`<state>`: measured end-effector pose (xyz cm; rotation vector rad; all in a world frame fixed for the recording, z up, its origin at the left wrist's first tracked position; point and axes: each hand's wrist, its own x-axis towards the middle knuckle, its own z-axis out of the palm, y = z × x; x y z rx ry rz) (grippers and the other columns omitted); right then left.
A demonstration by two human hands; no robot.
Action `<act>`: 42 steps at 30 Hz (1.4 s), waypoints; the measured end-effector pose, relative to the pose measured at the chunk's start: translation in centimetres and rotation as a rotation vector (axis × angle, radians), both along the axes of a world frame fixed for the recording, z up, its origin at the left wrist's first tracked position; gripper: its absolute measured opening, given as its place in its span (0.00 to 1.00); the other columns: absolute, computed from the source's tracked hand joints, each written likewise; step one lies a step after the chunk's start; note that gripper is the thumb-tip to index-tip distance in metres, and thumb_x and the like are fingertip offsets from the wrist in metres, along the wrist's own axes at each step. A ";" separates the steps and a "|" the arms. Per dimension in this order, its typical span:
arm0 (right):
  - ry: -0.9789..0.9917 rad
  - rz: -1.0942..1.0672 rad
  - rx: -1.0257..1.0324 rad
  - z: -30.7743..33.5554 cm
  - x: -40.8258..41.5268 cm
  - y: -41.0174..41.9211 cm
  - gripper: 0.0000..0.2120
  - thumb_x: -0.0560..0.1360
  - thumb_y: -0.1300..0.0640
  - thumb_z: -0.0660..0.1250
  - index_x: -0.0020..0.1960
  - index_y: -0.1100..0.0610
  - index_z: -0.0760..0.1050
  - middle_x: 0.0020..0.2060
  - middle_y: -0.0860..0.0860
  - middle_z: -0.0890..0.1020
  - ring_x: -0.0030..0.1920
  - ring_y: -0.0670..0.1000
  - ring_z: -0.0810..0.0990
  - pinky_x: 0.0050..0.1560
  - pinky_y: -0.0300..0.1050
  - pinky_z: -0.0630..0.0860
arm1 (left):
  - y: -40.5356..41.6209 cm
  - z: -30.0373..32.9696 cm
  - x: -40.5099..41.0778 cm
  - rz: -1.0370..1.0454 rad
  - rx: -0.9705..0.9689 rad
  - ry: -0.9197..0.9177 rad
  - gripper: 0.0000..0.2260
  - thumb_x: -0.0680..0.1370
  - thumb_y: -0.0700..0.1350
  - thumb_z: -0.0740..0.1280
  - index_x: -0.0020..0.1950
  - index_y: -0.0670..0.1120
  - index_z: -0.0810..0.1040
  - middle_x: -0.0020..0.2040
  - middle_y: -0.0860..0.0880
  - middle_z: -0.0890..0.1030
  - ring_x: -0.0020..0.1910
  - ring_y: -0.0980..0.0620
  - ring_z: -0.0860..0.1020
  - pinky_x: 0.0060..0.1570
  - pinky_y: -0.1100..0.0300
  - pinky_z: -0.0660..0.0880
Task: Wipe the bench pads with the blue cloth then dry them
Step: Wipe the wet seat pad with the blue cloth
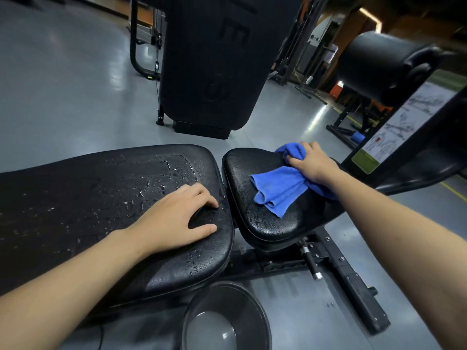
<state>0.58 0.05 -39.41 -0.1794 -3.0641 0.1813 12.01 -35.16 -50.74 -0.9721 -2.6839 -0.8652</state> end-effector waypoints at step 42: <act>0.133 0.079 -0.001 -3.5 7.5 -2.5 0.31 0.73 0.34 0.63 0.71 0.47 0.69 0.72 0.53 0.68 0.66 0.59 0.70 0.68 0.54 0.67 | -0.2 -0.3 -1.8 -0.093 0.031 -0.049 0.17 0.74 0.63 0.68 0.61 0.62 0.72 0.57 0.64 0.70 0.59 0.61 0.69 0.56 0.62 0.68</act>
